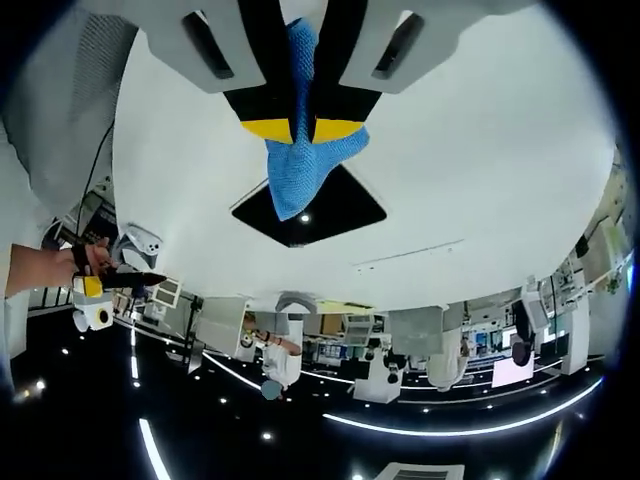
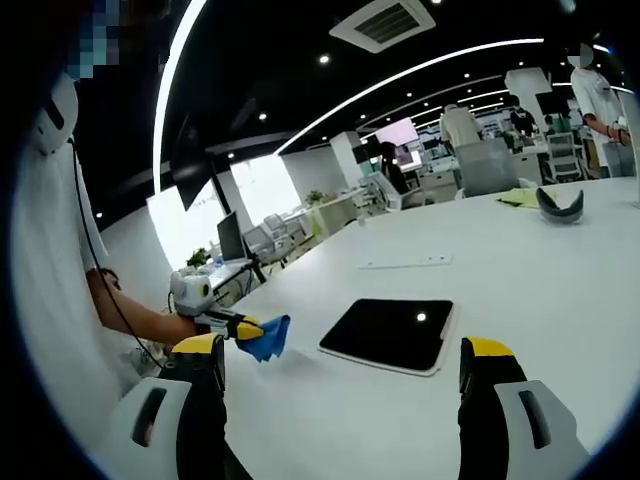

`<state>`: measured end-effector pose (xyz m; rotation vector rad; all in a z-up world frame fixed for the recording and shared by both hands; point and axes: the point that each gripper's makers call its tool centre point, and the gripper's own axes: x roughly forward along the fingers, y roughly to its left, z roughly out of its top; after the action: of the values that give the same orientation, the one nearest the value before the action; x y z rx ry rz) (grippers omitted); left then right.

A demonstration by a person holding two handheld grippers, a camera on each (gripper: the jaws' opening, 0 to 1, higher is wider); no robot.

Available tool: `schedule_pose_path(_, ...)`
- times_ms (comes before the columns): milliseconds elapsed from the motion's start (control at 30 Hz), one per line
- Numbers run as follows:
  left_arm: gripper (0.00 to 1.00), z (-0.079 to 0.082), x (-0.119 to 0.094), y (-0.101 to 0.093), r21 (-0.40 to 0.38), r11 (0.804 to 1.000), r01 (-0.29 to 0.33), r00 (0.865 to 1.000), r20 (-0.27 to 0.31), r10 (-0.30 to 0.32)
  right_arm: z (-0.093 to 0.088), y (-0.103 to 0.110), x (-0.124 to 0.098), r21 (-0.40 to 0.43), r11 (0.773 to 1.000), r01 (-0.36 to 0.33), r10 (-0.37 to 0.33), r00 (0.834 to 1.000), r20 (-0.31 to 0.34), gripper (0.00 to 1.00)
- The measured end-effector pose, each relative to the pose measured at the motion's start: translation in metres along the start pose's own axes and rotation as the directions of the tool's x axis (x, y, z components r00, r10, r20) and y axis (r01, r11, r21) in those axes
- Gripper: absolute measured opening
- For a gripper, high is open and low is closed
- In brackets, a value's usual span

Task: Wipe the mirror surface with the cleaning cloth until all visible marks leave the cleaned area.

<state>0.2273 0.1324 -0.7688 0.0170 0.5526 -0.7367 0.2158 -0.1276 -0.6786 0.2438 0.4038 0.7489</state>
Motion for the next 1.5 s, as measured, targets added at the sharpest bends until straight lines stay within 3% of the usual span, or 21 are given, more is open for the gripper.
schedule_pose_path(400,0.03,-0.063,-0.008,0.005,-0.065,0.997,-0.039,0.995,-0.09,0.033,-0.002,0.003,0.002,-0.005,1.0,-0.005,0.005,1.0,-0.021,0.98)
schedule_pose_path(633,0.03,-0.083,-0.006,0.008,-0.078,0.995,-0.055,0.993,-0.111,0.047,-0.001,0.002,0.002,-0.007,1.0,-0.002,0.001,0.999,-0.034,0.98)
schedule_pose_path(1500,0.05,-0.084,-0.006,0.005,0.064,0.997,-0.035,0.995,-0.09,0.04,-0.004,0.0,0.004,-0.013,1.0,0.004,-0.005,0.998,-0.059,0.98)
